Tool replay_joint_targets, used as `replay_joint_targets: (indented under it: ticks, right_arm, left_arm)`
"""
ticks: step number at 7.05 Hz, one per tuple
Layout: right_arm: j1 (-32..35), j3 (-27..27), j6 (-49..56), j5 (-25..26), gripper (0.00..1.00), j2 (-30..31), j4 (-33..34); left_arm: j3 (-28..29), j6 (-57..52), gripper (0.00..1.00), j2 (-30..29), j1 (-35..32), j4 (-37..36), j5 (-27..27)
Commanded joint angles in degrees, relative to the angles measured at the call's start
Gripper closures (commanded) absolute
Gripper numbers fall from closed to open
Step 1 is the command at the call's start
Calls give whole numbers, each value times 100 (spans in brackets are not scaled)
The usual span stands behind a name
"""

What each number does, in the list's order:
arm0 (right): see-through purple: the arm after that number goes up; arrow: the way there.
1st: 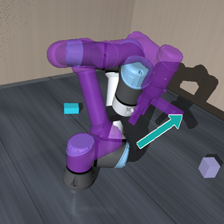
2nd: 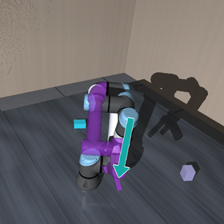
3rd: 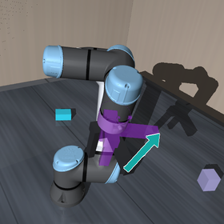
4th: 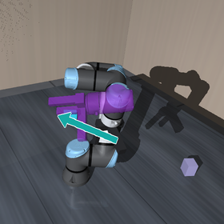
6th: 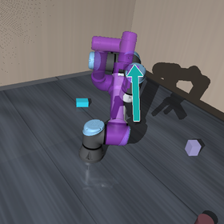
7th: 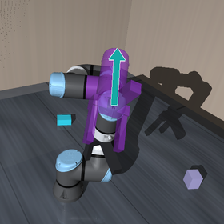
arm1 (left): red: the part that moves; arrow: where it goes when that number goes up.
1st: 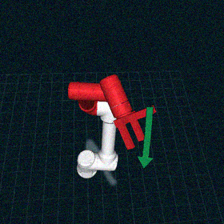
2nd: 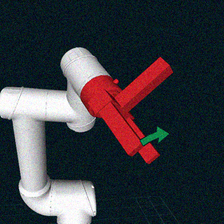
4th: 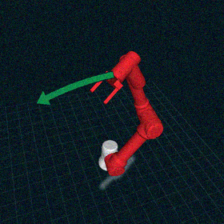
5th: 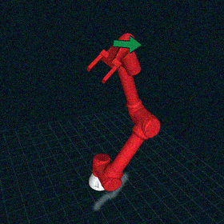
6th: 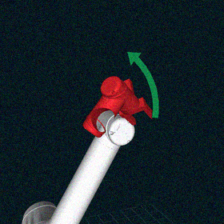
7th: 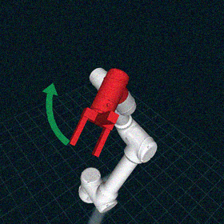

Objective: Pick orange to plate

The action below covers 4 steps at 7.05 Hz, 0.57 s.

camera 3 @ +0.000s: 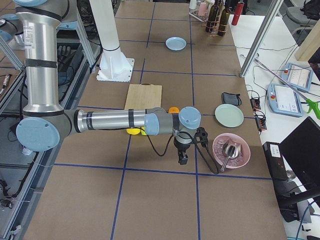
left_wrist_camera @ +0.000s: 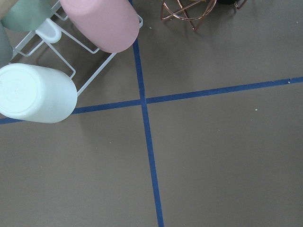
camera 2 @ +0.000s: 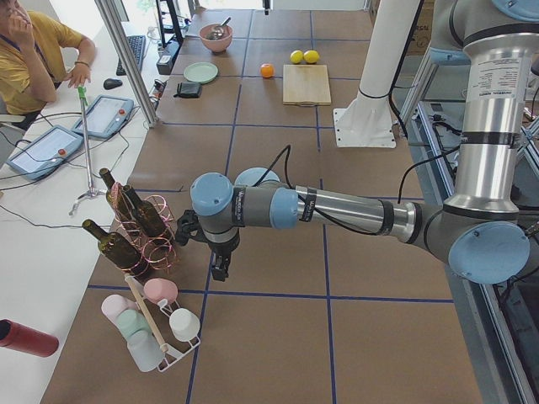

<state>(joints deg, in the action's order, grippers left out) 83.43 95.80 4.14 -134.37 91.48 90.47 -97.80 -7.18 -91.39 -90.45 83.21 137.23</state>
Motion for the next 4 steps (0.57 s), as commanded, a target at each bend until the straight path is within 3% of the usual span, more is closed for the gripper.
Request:
replay_joint_targets:
  ticks: [1,3,4]
  right_arm:
    - [-107,-9,-36,-19,0,28,-99]
    - [-256,18,-53,-62,0,10,-274]
    - [-266,52,-54,-54,0,10,-293]
  left_arm:
    - [-46,-29,0,-36,28,106,14]
    - [111,-30,0,34,115,913,153]
    - [103,-21,0,25,229,1081,529]
